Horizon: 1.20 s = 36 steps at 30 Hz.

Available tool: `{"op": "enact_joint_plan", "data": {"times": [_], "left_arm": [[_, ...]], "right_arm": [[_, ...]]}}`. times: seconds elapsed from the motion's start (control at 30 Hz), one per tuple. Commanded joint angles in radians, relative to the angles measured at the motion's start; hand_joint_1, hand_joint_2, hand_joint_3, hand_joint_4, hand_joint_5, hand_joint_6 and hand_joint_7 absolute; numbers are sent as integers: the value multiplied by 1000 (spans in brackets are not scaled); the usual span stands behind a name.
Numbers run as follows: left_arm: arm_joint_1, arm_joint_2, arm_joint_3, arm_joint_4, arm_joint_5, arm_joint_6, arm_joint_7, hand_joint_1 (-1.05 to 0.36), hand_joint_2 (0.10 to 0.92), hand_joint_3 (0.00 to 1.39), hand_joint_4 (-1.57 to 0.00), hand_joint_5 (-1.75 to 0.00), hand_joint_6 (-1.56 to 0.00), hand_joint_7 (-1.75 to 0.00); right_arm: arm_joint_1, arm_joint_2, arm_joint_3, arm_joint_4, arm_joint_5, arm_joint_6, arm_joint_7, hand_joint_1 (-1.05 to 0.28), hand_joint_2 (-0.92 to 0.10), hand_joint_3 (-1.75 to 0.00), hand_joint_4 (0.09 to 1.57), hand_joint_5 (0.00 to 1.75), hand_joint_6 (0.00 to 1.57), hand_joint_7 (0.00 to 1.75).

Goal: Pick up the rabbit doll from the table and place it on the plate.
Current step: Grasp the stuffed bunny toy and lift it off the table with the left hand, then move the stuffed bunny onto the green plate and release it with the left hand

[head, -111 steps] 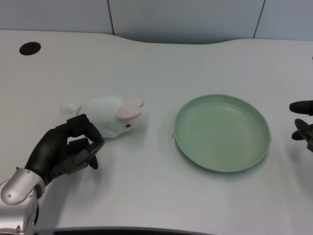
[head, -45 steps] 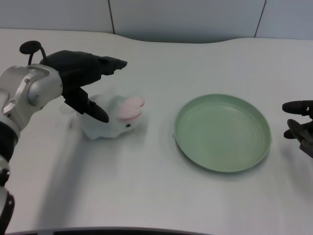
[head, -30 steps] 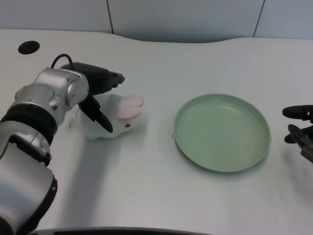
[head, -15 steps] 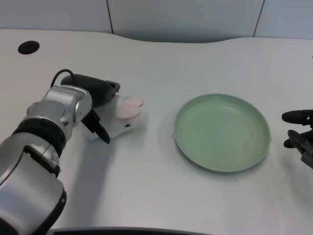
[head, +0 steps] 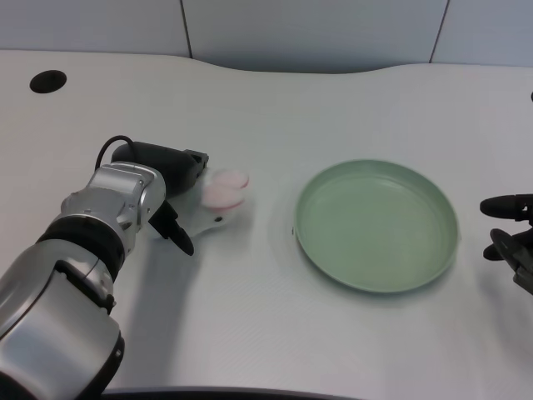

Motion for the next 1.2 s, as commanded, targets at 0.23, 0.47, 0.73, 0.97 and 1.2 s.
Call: {"op": "enact_joint_plan", "data": {"times": [0.23,0.47,0.73,0.97,1.2], "left_arm": [[51,3,-98,13,97,-7,197,-483,765,4,-463,-202,-456,-109],[57,18,-115,16,116,-55,321,-306,765,2,-516,-1526,-565,-1081],[46,35,-129,22,134,-62,372,-226,833,14,-765,-1743,-986,-379],[18,44,-98,14,116,-90,383,-234,890,4,-726,-1746,-791,-877],[-37,49,-16,-9,46,-196,484,-216,919,81,-832,-1746,-545,-1708]], "right_arm": [[93,-7,-19,-86,21,7,10,-224,-921,-410,348,1355,426,959],[129,8,-21,-148,22,47,-10,-235,-921,-397,368,1380,417,958],[117,17,-13,-153,8,61,-15,-232,-921,-416,361,1394,411,968],[100,20,-16,-135,13,56,-10,-217,-921,-404,357,1388,418,978],[60,13,-10,-90,7,50,0,-220,-921,-405,353,1371,418,976]]}}
